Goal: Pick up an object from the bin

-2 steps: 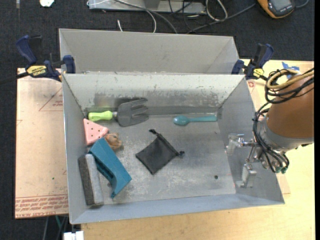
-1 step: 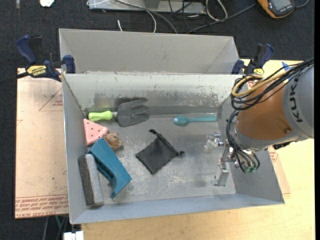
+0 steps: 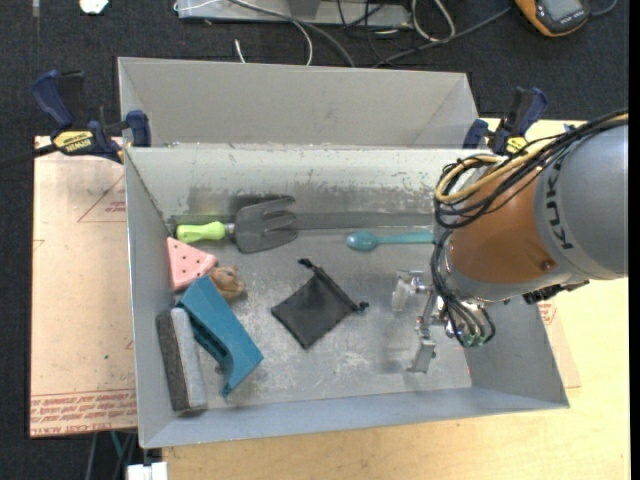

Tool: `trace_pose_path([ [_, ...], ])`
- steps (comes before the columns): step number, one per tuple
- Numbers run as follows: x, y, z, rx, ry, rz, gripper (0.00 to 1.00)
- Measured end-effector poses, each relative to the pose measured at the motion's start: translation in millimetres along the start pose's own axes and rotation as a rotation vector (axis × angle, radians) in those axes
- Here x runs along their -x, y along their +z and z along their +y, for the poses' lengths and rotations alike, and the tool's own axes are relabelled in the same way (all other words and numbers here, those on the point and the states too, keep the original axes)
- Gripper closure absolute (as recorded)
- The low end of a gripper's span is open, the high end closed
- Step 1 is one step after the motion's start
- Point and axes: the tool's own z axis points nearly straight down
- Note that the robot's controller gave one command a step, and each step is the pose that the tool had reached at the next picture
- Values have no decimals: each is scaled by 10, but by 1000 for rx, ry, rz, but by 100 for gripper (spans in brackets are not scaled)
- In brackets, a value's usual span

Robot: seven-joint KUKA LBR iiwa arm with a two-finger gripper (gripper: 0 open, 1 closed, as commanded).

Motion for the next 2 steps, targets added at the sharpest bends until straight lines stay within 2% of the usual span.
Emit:
trace_pose_path([
  [1,-16,-261,494,2,2,3,0],
  [2,-19,-357,904,5,-10,1,0],
])
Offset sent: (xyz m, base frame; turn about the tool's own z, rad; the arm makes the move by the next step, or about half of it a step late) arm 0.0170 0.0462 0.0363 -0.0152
